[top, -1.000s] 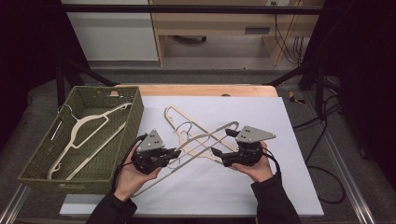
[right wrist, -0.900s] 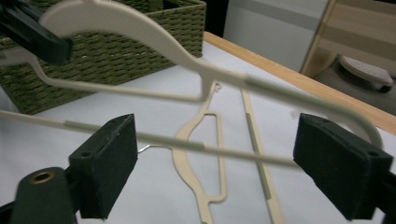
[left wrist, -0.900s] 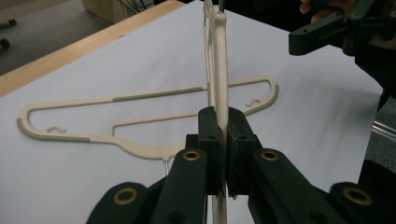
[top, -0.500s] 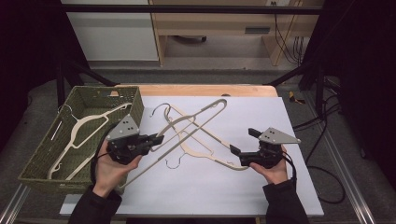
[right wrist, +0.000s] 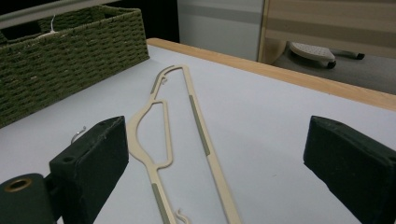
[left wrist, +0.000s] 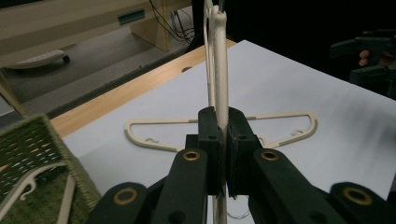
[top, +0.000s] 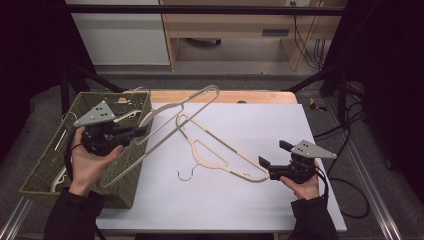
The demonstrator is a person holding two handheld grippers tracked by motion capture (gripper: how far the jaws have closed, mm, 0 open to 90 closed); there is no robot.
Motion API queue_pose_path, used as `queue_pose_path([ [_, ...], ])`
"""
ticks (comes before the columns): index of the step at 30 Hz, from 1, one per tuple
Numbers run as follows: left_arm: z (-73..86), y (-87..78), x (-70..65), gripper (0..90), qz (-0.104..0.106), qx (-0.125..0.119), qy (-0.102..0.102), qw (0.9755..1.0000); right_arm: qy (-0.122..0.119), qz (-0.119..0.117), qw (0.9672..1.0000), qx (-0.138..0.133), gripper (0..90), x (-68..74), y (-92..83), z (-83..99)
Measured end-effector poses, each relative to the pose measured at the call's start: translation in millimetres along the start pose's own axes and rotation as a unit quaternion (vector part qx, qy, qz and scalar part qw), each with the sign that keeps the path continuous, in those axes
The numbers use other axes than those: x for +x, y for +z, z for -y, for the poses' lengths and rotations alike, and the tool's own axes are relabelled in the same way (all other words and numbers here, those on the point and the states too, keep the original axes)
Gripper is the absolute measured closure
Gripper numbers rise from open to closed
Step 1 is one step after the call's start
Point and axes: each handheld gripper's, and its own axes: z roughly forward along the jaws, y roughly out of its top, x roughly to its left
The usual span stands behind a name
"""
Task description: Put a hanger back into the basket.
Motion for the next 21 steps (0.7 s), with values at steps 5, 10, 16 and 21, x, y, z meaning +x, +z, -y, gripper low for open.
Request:
queue_pose_path([
  [5,4.3,-9.9,22.0,86.5,-0.017,0.003,-0.004,0.9998,-0.003,-0.001,1.0,0.001,6.9,-0.9,-0.8,0.4],
  [10,11.5,-16.5,42.7,86.5,-0.027,0.008,-0.005,0.9996,0.002,0.001,1.0,-0.001,6.7,-1.2,-1.1,0.3],
  [16,20.4,-26.5,61.0,86.4,-0.036,0.011,0.001,0.9993,0.002,0.002,1.0,0.001,6.7,-1.4,-0.5,0.7],
  [21,28.0,-33.4,76.8,86.4,-0.046,0.017,0.001,0.9988,0.0,0.001,1.0,0.001,6.3,-1.9,-0.8,0.7],
])
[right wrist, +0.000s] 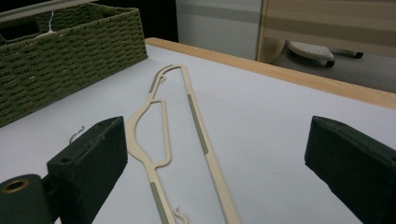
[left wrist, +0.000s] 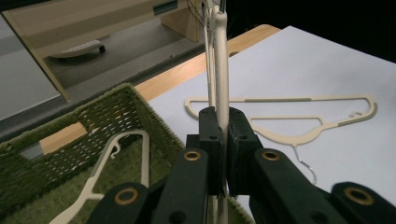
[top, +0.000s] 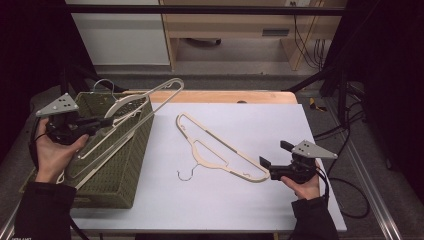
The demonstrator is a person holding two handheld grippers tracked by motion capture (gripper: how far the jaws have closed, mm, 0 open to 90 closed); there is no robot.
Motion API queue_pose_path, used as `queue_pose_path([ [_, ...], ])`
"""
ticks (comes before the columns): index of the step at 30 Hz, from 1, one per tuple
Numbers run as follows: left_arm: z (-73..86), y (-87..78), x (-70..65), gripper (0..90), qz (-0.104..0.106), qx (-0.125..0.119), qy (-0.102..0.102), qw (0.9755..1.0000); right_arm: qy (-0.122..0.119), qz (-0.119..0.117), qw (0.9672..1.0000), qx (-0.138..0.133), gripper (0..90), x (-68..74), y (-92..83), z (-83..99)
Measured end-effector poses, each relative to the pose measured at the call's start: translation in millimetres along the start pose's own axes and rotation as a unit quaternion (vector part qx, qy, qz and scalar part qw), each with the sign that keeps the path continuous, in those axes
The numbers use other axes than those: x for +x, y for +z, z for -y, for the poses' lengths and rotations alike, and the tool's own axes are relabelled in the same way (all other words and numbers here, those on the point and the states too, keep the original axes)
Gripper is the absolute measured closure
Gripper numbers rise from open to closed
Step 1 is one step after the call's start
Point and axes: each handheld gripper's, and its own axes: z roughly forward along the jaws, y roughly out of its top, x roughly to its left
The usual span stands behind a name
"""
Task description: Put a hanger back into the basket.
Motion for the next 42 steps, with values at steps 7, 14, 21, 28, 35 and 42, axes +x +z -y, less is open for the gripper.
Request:
queue_pose_path([
  [7,12.7,-5.1,25.7,86.4,-0.024,0.014,-0.016,0.9995,0.003,-0.001,1.0,0.001,5.3,-0.2,0.5,0.3],
  [14,26.4,-14.8,44.3,86.4,-0.037,0.013,-0.034,0.9986,0.004,-0.001,1.0,0.003,5.3,-0.8,1.2,1.0],
  [21,41.7,-22.9,59.0,86.4,-0.057,0.013,-0.043,0.9974,-0.001,-0.004,1.0,0.006,5.3,-1.1,1.6,1.3],
  [28,57.0,-26.4,70.0,86.4,-0.056,0.022,-0.053,0.9968,0.0,-0.002,1.0,0.006,5.3,-1.0,1.4,1.3],
  [35,68.6,-27.9,72.4,86.5,-0.043,0.044,-0.06,0.9963,-0.001,-0.002,1.0,0.007,5.3,-1.3,1.7,1.6],
  [42,86.4,-15.4,69.8,86.5,-0.032,0.056,-0.085,0.9943,0.002,-0.001,1.0,0.007,5.4,-0.8,2.2,1.7],
])
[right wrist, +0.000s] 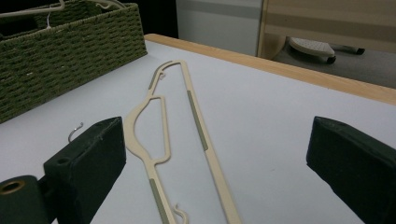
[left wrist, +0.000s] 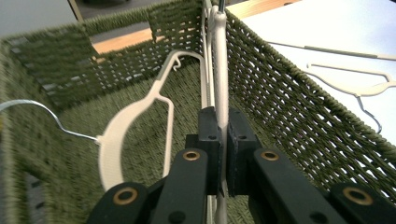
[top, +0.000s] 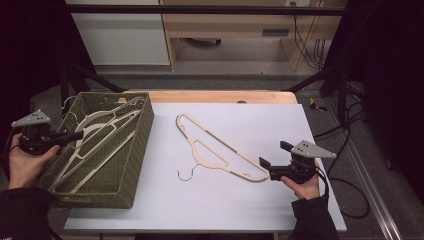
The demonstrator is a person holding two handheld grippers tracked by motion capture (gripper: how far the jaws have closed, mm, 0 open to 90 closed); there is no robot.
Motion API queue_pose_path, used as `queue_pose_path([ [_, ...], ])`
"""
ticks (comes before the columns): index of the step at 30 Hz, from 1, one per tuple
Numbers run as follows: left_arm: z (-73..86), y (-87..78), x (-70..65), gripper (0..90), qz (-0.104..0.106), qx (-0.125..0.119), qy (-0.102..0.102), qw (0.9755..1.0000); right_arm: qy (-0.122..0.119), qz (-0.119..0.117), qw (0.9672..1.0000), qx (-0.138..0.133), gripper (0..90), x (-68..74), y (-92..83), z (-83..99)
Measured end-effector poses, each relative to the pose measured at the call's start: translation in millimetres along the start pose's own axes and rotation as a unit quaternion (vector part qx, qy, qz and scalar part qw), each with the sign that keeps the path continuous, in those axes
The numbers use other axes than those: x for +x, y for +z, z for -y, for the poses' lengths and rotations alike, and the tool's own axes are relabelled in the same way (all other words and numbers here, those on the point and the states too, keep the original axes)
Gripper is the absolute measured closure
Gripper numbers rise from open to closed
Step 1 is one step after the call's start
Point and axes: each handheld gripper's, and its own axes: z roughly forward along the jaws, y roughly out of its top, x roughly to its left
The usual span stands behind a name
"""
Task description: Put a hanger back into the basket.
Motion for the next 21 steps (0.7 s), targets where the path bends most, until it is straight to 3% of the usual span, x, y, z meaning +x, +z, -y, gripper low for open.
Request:
queue_pose_path([
  [11,24.3,24.7,0.9,86.3,0.007,0.017,-0.039,0.9991,0.0,0.0,1.0,0.002,5.4,0.2,0.3,0.3],
  [15,28.7,27.1,1.4,85.9,0.009,0.013,-0.053,0.9985,-0.002,0.0,1.0,0.002,5.4,0.2,0.4,0.4],
  [21,32.9,29.4,6.3,85.3,-0.001,0.026,-0.08,0.9964,0.0,-0.001,1.0,0.002,5.4,0.3,0.1,0.2],
])
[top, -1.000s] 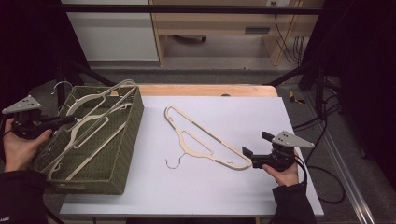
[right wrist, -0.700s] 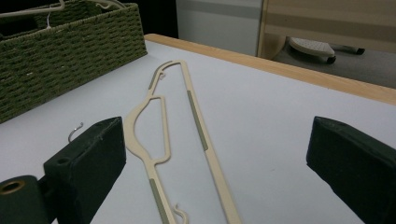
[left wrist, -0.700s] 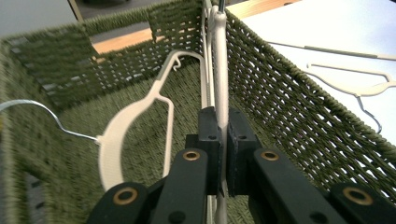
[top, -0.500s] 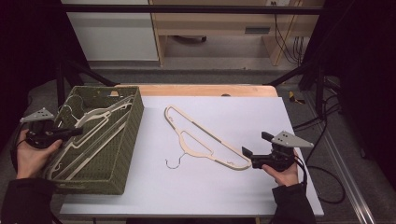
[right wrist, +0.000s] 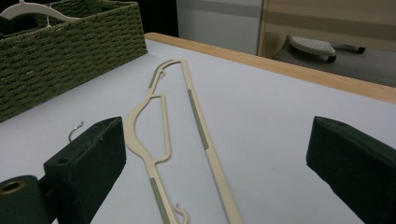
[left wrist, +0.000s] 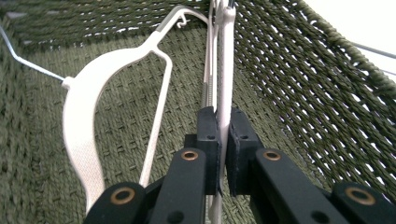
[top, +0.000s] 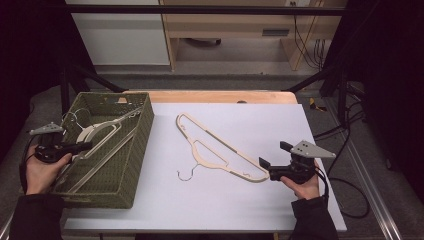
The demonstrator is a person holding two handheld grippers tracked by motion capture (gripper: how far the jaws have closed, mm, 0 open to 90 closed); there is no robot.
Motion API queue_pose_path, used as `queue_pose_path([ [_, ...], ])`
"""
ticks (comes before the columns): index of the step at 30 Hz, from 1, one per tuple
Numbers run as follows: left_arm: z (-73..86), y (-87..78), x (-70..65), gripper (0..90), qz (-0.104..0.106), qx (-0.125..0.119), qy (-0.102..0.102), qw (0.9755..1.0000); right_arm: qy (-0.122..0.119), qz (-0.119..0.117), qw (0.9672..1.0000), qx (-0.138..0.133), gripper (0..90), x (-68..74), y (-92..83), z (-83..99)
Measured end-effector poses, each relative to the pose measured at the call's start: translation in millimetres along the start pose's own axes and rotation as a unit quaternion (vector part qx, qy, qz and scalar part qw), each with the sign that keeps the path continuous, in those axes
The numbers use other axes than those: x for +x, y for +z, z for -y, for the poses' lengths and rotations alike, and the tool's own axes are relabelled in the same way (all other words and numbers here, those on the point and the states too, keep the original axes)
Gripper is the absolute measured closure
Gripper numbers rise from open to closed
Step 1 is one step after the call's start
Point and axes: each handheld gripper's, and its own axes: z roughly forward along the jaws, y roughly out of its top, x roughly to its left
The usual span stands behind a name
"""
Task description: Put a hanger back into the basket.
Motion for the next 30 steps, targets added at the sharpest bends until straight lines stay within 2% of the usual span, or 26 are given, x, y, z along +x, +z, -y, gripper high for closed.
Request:
queue_pose_path([
  [2,-0.2,2.6,1.3,85.0,-0.012,0.015,-0.005,0.9998,0.0,0.001,1.0,0.001,5.5,-0.1,0.2,0.1],
  [6,-0.5,3.8,4.0,84.0,-0.03,0.026,-0.016,0.9991,-0.003,0.0,1.0,0.001,5.5,0.0,0.1,0.2],
  [7,-0.6,4.0,4.4,83.6,-0.04,0.034,-0.013,0.9985,-0.003,0.0,1.0,0.001,5.5,-0.2,0.2,0.2],
  [9,1.0,8.0,5.5,80.1,-0.078,0.052,-0.011,0.9956,-0.004,0.0,1.0,0.002,5.5,-0.3,0.5,0.3],
  [10,1.6,8.8,7.0,77.2,-0.089,0.061,-0.012,0.9941,-0.004,0.0,1.0,0.002,5.5,-0.2,0.6,0.4],
  [14,1.8,8.8,9.2,74.7,-0.101,0.062,-0.024,0.9927,-0.003,0.0,1.0,0.004,5.5,0.4,1.3,0.6],
  [16,1.9,8.8,10.3,69.7,-0.113,0.063,-0.026,0.9913,-0.003,-0.001,1.0,0.004,5.5,0.4,1.6,0.7],
  [19,3.0,9.7,12.6,64.4,-0.121,0.068,-0.041,0.9894,-0.002,-0.001,1.0,0.004,5.5,0.6,2.1,0.8],
  [21,3.7,10.2,13.5,61.8,-0.126,0.069,-0.042,0.9887,-0.005,-0.001,1.0,0.004,5.5,0.3,1.9,0.9],
  [26,4.2,10.4,14.9,57.1,-0.128,0.085,-0.047,0.987,-0.005,-0.003,1.0,0.006,5.5,0.4,2.5,1.0],
  [27,4.4,10.5,14.9,56.6,-0.129,0.083,-0.055,0.9866,-0.004,-0.003,1.0,0.006,5.5,0.6,2.6,0.9],
  [30,5.2,9.8,16.0,54.4,-0.13,0.087,-0.061,0.9858,-0.004,-0.005,1.0,0.005,5.4,0.9,2.6,1.0],
])
